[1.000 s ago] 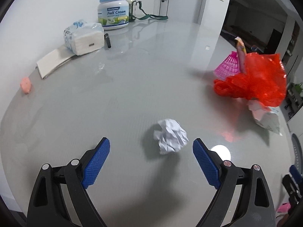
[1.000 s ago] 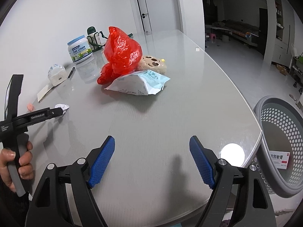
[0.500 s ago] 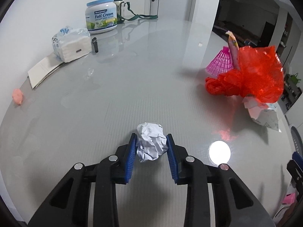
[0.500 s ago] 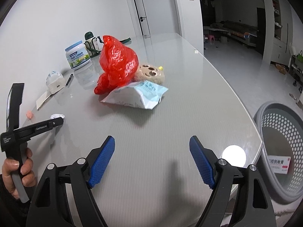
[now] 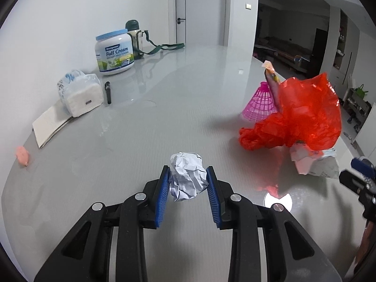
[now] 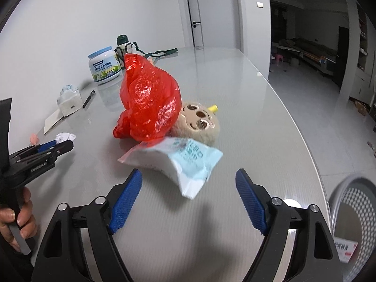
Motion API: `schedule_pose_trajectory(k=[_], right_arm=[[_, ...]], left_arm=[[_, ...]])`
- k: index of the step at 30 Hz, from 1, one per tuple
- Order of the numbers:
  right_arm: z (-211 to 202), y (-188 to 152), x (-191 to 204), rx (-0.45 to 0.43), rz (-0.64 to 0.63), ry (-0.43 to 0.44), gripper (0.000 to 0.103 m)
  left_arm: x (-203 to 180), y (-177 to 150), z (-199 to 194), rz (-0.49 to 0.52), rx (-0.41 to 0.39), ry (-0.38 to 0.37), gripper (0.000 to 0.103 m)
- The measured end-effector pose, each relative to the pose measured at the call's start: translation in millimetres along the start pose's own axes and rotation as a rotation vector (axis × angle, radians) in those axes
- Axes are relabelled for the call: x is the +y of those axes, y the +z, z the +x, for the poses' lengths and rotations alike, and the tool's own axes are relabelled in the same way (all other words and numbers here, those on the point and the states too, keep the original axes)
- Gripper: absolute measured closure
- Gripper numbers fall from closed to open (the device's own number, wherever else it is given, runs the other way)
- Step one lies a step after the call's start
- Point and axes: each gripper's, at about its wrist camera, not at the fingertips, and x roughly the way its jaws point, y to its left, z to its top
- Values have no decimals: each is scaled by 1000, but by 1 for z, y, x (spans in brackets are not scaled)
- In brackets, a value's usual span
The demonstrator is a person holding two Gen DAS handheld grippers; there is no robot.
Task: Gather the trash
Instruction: 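Hold the paper in the left tool while the right grasps the wipes packet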
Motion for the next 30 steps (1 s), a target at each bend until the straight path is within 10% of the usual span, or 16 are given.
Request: schedule_pose_trajectory(k=[17,30], right_arm=[[43,30,17,70,-130,60,22],[28,-8,61,155,-137,242,22]], left_arm=[[27,-3,0,-91,-1,-49,72],[31,-3,-1,-106,-4,-49,72]])
